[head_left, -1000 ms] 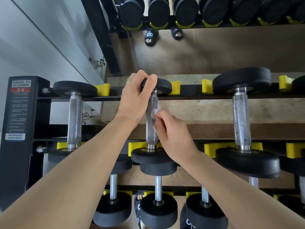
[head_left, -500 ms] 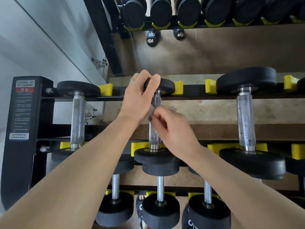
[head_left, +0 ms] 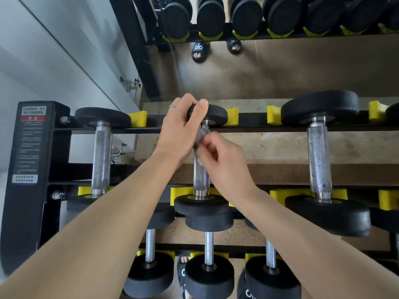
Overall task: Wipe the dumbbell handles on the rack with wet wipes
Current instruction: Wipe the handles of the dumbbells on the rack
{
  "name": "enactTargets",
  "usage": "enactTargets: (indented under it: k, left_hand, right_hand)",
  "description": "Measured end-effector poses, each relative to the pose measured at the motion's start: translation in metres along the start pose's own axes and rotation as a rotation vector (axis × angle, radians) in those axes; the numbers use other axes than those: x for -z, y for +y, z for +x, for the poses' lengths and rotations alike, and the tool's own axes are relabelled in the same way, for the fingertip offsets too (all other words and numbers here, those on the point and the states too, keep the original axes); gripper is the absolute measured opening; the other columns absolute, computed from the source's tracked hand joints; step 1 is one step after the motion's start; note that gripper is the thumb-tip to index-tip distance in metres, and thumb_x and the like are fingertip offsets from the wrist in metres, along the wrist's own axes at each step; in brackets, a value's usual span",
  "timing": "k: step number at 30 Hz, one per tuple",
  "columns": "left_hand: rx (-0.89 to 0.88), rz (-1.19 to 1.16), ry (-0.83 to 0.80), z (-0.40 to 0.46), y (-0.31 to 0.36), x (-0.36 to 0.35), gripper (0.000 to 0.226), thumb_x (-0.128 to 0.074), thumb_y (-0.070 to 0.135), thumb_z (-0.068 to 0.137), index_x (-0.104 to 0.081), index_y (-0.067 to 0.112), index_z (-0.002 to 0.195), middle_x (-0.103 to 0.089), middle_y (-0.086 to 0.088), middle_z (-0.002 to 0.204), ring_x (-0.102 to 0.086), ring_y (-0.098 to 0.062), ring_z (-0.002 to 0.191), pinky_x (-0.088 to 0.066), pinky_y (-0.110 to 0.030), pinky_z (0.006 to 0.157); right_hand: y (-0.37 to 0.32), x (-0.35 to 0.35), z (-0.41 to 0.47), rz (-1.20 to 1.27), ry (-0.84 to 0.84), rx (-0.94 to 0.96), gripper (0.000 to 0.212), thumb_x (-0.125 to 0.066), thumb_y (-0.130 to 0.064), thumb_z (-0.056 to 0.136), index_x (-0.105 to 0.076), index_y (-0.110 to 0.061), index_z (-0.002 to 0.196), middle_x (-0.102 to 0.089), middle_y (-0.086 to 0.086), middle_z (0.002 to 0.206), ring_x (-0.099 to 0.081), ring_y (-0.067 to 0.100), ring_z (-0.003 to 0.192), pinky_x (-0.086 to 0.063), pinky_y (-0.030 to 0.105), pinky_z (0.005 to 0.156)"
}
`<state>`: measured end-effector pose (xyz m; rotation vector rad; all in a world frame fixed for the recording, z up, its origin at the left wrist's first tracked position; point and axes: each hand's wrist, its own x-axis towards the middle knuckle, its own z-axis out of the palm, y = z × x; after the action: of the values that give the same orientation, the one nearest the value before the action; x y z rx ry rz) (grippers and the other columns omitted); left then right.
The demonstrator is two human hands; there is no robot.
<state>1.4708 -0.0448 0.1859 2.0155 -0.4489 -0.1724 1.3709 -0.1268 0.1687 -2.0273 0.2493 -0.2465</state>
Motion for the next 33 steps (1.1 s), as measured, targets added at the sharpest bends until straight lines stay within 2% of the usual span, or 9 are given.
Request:
enactTargets:
  k: [8,10,13,14,19,24,26,29,33]
  left_hand:
    - [0.036,0.025,-0.021,0.000,0.001,0.001,0.036,-0.048,0.042,0.105,-0.042,0.030,0.072,-0.044,0.007,0.082,-0.045,-0.002,0.076,-0.032,-0.010,0.065]
    - [0.021,0.024,-0.015,0.001,-0.001,0.001,0.035,-0.048,0.042,0.105,-0.044,0.026,0.074,-0.046,0.006,0.082,-0.046,-0.003,0.079,-0.033,-0.014,0.068]
    - [-0.004,0.034,-0.010,0.002,-0.002,0.001,0.035,-0.048,0.040,0.105,-0.045,0.021,0.076,-0.044,0.007,0.079,-0.045,-0.006,0.080,-0.033,-0.014,0.067]
    - [-0.008,0.047,-0.011,0.002,-0.002,0.001,0.035,-0.047,0.040,0.105,-0.045,0.021,0.077,-0.044,0.007,0.079,-0.044,-0.006,0.079,-0.033,-0.014,0.067]
    - [-0.007,0.044,-0.016,0.002,-0.003,0.002,0.034,-0.046,0.041,0.106,-0.043,0.029,0.074,-0.046,0.008,0.080,-0.045,-0.006,0.079,-0.032,-0.016,0.068]
    - [0.031,0.037,-0.022,0.001,-0.001,0.003,0.035,-0.047,0.043,0.105,-0.045,0.023,0.077,-0.045,0.009,0.081,-0.045,-0.004,0.079,-0.031,-0.011,0.066]
    - [0.017,0.043,-0.017,0.002,-0.002,0.003,0.035,-0.047,0.041,0.105,-0.046,0.018,0.079,-0.045,0.009,0.080,-0.045,-0.005,0.082,-0.031,-0.010,0.067]
    - [-0.012,0.051,-0.016,0.002,-0.003,0.003,0.036,-0.047,0.040,0.106,-0.045,0.017,0.078,-0.044,0.009,0.079,-0.044,-0.006,0.081,-0.032,-0.011,0.067]
    - [-0.019,0.059,-0.018,0.002,-0.003,0.004,0.036,-0.046,0.040,0.106,-0.041,0.025,0.074,-0.042,0.010,0.077,-0.043,-0.006,0.080,-0.031,-0.014,0.068]
  right_hand:
    - [0.001,0.029,-0.028,-0.087,-0.476,0.018,0.013,-0.066,-0.028,0.094,-0.065,-0.025,0.082,-0.060,-0.011,0.066,-0.057,0.004,0.065,-0.041,0.015,0.058]
    - [0.001,0.034,-0.017,-0.020,-0.381,-0.077,0.011,-0.066,-0.029,0.094,-0.067,-0.025,0.084,-0.062,-0.011,0.069,-0.057,0.001,0.065,-0.041,0.014,0.059]
    - [0.003,0.029,0.011,0.065,0.110,-0.155,0.011,-0.062,-0.024,0.096,-0.066,-0.018,0.088,-0.062,-0.007,0.072,-0.055,0.002,0.066,-0.039,0.012,0.058]
    - [0.001,0.023,0.016,0.074,0.160,-0.146,0.011,-0.061,-0.021,0.097,-0.065,-0.016,0.088,-0.062,-0.007,0.072,-0.056,0.003,0.067,-0.039,0.012,0.058]
    - [0.004,0.004,-0.003,-0.009,0.020,0.046,0.011,-0.062,-0.015,0.097,-0.060,-0.016,0.086,-0.051,-0.014,0.062,-0.054,0.003,0.060,-0.038,0.011,0.056]
    - [0.005,0.024,-0.028,-0.093,-0.370,0.071,0.010,-0.065,-0.026,0.095,-0.070,-0.019,0.088,-0.064,-0.007,0.069,-0.060,0.008,0.064,-0.045,0.021,0.056]
    - [0.005,0.031,-0.018,-0.002,-0.278,-0.023,0.008,-0.065,-0.024,0.095,-0.070,-0.020,0.090,-0.064,-0.008,0.068,-0.059,0.003,0.061,-0.043,0.014,0.056]
    - [0.007,0.029,0.013,0.072,0.111,-0.160,0.011,-0.060,-0.023,0.097,-0.067,-0.019,0.090,-0.061,-0.007,0.068,-0.056,0.003,0.062,-0.040,0.013,0.057]
    - [0.003,0.007,0.006,0.180,0.048,-0.174,0.013,-0.058,-0.014,0.098,-0.064,-0.017,0.087,-0.058,-0.012,0.065,-0.055,-0.001,0.061,-0.039,0.009,0.057]
